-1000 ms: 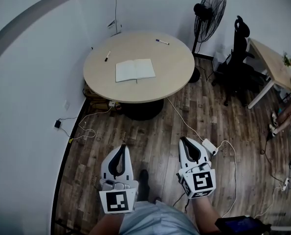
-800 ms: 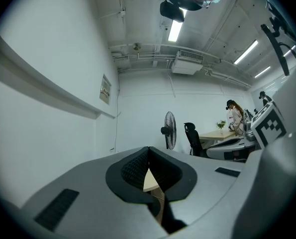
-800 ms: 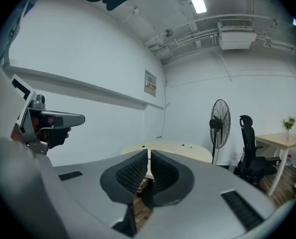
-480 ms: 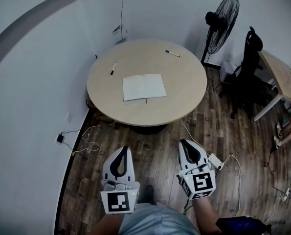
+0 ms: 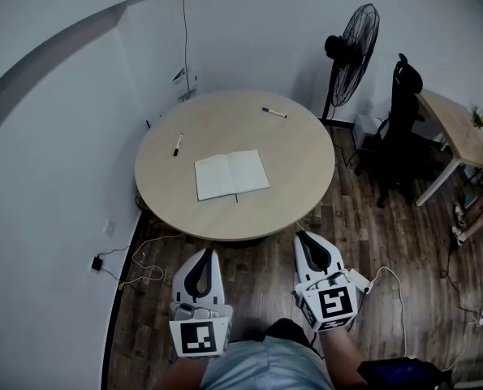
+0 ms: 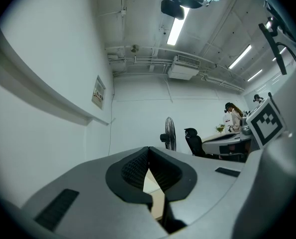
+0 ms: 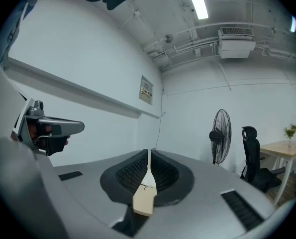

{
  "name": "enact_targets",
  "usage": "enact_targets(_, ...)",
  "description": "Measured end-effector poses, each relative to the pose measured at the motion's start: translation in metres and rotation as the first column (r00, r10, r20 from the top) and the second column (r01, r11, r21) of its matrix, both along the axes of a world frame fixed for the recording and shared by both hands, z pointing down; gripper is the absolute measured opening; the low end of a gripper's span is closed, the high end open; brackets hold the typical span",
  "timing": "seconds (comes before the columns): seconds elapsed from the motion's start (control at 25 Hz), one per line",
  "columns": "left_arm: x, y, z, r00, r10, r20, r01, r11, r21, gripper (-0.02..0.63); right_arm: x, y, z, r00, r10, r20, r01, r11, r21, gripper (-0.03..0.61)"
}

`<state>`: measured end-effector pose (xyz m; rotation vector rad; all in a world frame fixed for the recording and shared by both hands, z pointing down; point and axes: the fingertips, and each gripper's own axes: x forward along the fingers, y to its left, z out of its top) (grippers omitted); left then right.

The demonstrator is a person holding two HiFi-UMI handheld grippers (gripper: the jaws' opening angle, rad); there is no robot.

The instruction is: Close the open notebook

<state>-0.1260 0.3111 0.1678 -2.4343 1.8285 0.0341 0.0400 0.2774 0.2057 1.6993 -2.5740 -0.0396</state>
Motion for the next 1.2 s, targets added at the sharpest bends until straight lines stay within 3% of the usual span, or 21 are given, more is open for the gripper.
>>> enact_targets(0.4,0.025,-0.068,0.043,1.000,0.003,0.030,-0.001,0.996,-0.087,0.018,0.018,-0.070,0.040,1.000,-0.018,0.017,0.019,0.998,-0.059,0.049)
enact_targets(0.64,0.043,-0.149,0.074,0.995,-0.033,0.095,0.047,0.987,-0.151,0.018,0.038,-0.149,0.083,0.998,-0.055,0.039,0.061,0.987,-0.147,0.049)
enact_targets(0.84,0.065,-0.222,0.094,0.993,-0.072,0.097,0.090,0.975,-0.202,0.018,0.055,-0.229,0.107,0.992,-0.100,0.074,0.112,0.976,-0.186,0.049)
enact_targets(1.2,0.094,-0.312,0.047,0.978,-0.178,0.107,0.191,0.973,-0.130,0.018,0.072,-0.342,0.068,0.972,-0.220,0.088,0.230,0.965,-0.128,0.049)
